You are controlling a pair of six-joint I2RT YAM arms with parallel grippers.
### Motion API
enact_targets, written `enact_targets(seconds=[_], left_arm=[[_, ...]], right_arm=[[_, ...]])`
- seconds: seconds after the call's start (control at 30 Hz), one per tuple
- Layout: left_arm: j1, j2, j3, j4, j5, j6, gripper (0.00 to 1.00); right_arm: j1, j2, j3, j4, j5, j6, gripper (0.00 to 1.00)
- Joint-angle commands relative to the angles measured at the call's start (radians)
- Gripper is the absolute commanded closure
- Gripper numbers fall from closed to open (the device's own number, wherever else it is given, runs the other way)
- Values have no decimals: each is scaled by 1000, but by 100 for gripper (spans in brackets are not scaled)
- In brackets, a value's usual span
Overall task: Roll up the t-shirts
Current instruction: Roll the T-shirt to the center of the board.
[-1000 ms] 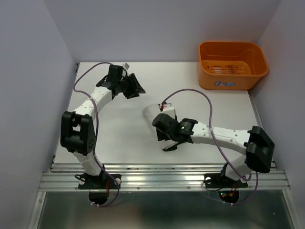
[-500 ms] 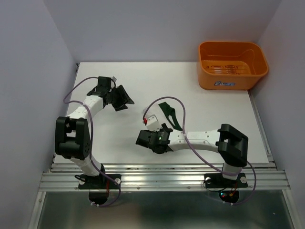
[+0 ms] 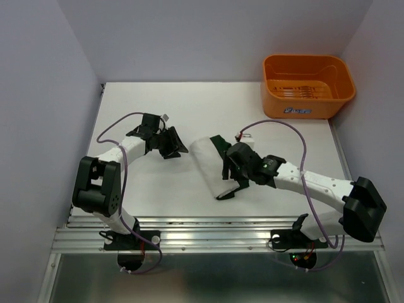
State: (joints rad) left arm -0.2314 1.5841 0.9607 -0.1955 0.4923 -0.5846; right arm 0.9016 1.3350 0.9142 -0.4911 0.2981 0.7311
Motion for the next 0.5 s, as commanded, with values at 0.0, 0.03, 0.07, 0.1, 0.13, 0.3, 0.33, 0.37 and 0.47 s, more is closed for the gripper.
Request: enact_targets(seconds=[0.0,0.03,0.07,0.1,0.13,0.3,0.33,0.37,0.47], left_arm=[[-36,-33,-23,62,26,-14,47],[-40,-30,-23,67,28,-17,47],[-42,-27,-22,68,29,-18,47],[-40,-27,-19,68,29,-20,48],[-40,-27,-13,67,25,-21,48],[-22,-27,19,25,-18,-30,48],[-16,-27,19,21,-23,-35,48],[-3,-32,19,16,-26,-37,48],[21,-38,21,1,-32,-34,45]], right_arm=[[5,-3,12,70,-106,-19,27],[31,13,41,48,-52,-28,27],[57,24,63,-7,-4,-50,27],[80,38,87,-36,40,-61,27],[103,56,112,-65,114,-68,27],[243,200,245,-206,309,-117,23],[259,223,264,-227,335,-121,23],[295,269,281,-246,363,-124,22],[354,354,337,-309,440,-127,22]])
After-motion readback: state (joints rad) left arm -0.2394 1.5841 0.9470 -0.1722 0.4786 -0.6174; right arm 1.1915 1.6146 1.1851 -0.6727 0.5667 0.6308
